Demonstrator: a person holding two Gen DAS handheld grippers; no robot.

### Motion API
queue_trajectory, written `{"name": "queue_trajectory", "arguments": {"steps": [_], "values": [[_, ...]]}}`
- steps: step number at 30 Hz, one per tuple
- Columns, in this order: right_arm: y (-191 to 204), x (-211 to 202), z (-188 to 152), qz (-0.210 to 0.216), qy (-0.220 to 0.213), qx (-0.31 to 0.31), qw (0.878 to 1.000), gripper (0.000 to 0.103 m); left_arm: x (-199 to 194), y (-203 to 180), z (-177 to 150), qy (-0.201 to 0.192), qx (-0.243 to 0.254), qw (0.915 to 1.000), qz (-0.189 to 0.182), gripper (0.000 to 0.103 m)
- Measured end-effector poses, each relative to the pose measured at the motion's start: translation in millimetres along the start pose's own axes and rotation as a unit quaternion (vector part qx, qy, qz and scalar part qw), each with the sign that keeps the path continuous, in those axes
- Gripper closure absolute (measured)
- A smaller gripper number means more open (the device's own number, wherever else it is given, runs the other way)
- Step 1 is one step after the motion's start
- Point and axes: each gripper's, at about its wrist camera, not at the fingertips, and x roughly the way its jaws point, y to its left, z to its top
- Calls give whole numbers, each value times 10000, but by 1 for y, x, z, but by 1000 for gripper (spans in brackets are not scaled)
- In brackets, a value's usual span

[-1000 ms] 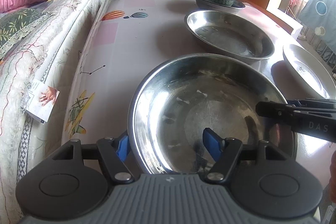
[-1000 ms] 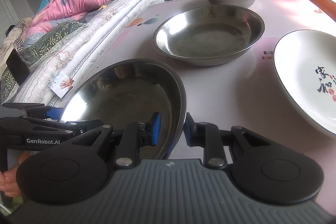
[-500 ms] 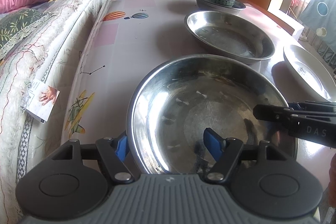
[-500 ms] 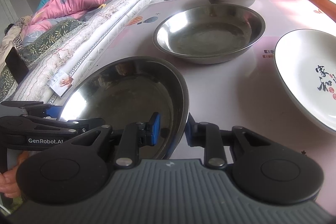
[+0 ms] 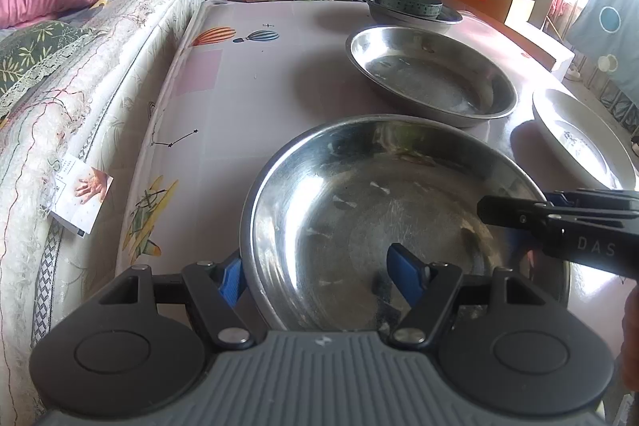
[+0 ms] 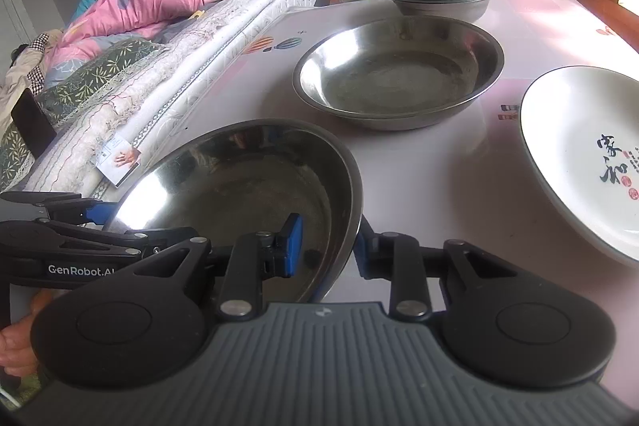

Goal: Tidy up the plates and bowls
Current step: 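Carry the held steel plate with both tools toward the other steel plate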

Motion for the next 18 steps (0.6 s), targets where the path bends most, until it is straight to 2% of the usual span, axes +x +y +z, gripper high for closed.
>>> {"name": "queue_trajectory", "arguments": {"steps": [18], "values": [[5, -7, -1, -1, -134, -162, 9998, 76, -8, 0, 1, -135, -3, 9999, -64, 30]]}}
